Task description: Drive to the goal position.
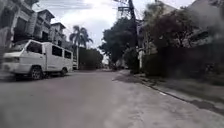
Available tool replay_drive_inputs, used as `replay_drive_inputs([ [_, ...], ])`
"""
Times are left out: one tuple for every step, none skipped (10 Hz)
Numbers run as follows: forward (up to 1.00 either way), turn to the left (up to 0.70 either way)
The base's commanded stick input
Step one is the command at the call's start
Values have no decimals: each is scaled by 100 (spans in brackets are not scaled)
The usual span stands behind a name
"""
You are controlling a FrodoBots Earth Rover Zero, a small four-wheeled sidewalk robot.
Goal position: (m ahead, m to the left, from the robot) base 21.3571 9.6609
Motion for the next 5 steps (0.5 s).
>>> replay_drive_inputs([
  [70, -20],
  [70, -18],
  [70, -8],
  [70, 0],
  [70, 0],
])
